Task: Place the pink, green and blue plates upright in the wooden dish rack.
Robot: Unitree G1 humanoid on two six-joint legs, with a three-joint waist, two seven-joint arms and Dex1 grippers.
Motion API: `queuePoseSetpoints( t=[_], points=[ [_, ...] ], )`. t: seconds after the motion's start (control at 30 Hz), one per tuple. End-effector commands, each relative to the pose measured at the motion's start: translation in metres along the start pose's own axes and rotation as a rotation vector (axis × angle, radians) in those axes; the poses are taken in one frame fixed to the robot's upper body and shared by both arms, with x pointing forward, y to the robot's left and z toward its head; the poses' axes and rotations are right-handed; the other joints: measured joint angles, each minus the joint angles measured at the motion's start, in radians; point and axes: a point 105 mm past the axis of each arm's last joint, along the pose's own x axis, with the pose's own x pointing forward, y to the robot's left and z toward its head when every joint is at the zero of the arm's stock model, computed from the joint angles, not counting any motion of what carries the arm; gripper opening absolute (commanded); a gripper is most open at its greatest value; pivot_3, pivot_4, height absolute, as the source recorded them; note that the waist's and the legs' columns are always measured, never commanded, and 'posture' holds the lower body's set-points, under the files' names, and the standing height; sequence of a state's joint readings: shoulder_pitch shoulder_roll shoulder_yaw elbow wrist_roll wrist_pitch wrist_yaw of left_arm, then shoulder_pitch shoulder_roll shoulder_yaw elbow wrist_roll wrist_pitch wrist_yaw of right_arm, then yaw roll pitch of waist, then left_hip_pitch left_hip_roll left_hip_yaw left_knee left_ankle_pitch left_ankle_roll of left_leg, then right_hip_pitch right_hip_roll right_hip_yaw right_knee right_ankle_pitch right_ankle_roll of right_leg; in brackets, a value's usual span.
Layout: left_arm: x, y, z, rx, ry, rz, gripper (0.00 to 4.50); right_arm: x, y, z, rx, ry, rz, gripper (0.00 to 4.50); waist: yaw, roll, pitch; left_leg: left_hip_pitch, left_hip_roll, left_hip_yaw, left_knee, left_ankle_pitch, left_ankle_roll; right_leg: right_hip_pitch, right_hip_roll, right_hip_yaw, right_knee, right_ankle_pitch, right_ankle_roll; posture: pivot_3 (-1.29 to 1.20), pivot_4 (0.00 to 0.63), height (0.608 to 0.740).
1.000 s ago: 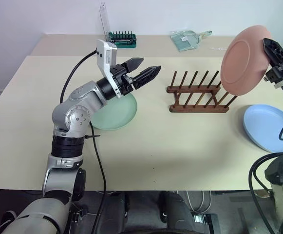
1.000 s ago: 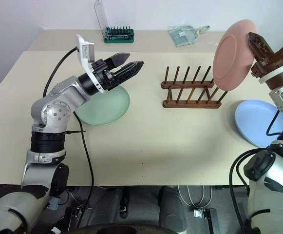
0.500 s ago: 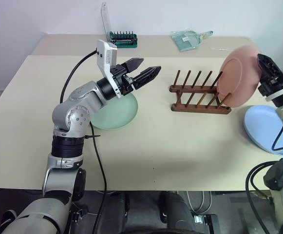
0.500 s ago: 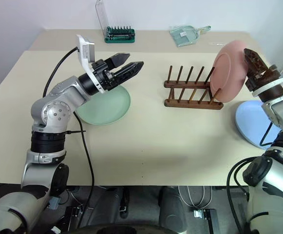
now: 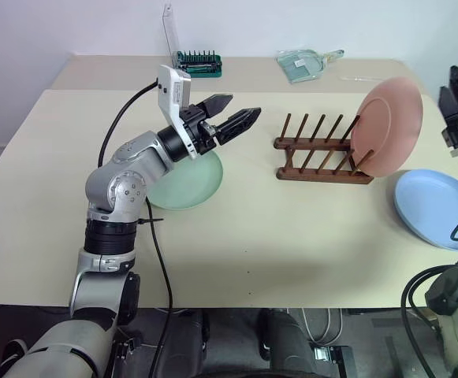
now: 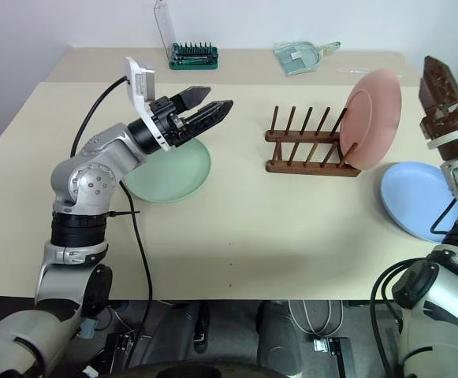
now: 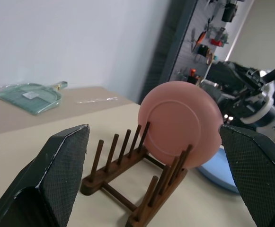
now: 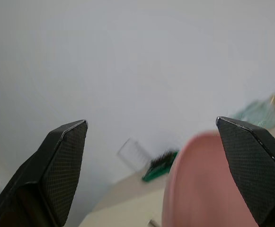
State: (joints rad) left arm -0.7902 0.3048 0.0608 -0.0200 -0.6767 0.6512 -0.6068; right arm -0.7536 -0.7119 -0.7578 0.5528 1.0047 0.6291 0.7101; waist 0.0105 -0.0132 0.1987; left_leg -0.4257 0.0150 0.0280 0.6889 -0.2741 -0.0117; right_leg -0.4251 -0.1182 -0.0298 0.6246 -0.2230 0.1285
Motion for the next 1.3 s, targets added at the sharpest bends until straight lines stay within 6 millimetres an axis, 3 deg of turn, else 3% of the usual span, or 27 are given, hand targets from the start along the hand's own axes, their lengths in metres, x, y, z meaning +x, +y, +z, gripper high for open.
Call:
queuePoseSetpoints(
  t=[0.03, 0.17, 0.27, 0.43, 0.5, 0.63, 0.7, 0.93, 1.3],
  points=[
    [-0.005, 0.011, 0.011, 0.096, 0.018, 0.049, 4.5, 0.014, 0.036, 0.036, -0.133, -0.137, 0.118, 4.44, -0.001, 0.0, 0.0, 0.0, 0.0, 0.0, 0.0, 0.0, 0.0, 0.0, 0.0, 0.0, 0.0, 0.0, 0.0, 0.0, 0.15, 0.724],
    [-0.029, 0.056, 0.01, 0.154, 0.183, 0.24, 4.5, 0.023, 0.095, 0.024, -0.134, -0.069, 0.373, 4.44, -0.007, 0.0, 0.0, 0.001, 0.0, 0.0, -0.001, 0.0, 0.0, 0.0, 0.0, 0.0, 0.0, 0.0, 0.0, 0.0, 0.15, 0.724],
    [-0.056, 0.097, 0.021, 0.057, 0.266, 0.427, 4.5, 0.019, 0.135, 0.002, -0.121, 0.046, 0.531, 4.44, -0.009, 0.0, 0.0, 0.001, 0.0, -0.001, -0.003, 0.001, -0.001, -0.001, 0.0, 0.0, 0.002, 0.0, 0.0, 0.0, 0.15, 0.724],
    [-0.097, 0.141, 0.027, -0.099, 0.459, 0.697, 4.5, 0.011, 0.164, -0.04, -0.069, 0.229, 0.649, 4.44, -0.005, -0.001, 0.0, 0.0, 0.0, -0.001, -0.003, 0.0, -0.001, -0.001, 0.0, 0.0, 0.003, 0.0, 0.0, 0.0, 0.15, 0.724],
    [-0.108, 0.144, 0.025, -0.22, 0.528, 0.739, 4.5, 0.009, 0.169, -0.051, -0.039, 0.257, 0.673, 4.44, -0.004, -0.001, 0.0, 0.0, 0.0, -0.001, -0.003, 0.0, -0.001, -0.001, 0.0, -0.001, 0.004, 0.0, 0.0, 0.0, 0.15, 0.724],
    [-0.113, 0.124, 0.015, -0.402, 0.688, 0.632, 4.5, 0.008, 0.174, -0.063, 0.01, 0.27, 0.694, 4.44, 0.0, -0.001, 0.0, 0.0, 0.0, -0.001, -0.004, 0.0, -0.001, -0.002, 0.0, -0.001, 0.003, 0.0, 0.0, 0.0, 0.15, 0.724],
    [-0.128, 0.124, 0.008, -0.467, 0.761, 0.653, 4.5, 0.008, 0.171, -0.068, 0.031, 0.263, 0.681, 4.44, 0.0, -0.001, 0.0, 0.0, 0.0, 0.0, -0.004, 0.001, -0.001, -0.002, 0.0, -0.001, 0.004, 0.0, 0.0, 0.0, 0.15, 0.724],
    [-0.168, 0.138, -0.018, -0.41, 0.975, 0.726, 4.5, 0.007, 0.163, -0.072, 0.067, 0.256, 0.656, 4.44, -0.009, -0.002, 0.0, -0.001, 0.0, 0.0, -0.005, 0.001, -0.001, -0.004, 0.001, -0.001, 0.004, -0.001, 0.0, 0.0, 0.15, 0.724],
    [-0.152, 0.13, -0.064, -0.526, 0.974, 0.665, 4.5, 0.003, 0.162, -0.065, 0.041, 0.257, 0.639, 4.44, 0.002, -0.002, 0.0, -0.001, 0.0, 0.0, -0.004, 0.001, -0.001, -0.004, 0.0, -0.001, 0.005, 0.0, 0.0, 0.0, 0.15, 0.724]
  ],
)
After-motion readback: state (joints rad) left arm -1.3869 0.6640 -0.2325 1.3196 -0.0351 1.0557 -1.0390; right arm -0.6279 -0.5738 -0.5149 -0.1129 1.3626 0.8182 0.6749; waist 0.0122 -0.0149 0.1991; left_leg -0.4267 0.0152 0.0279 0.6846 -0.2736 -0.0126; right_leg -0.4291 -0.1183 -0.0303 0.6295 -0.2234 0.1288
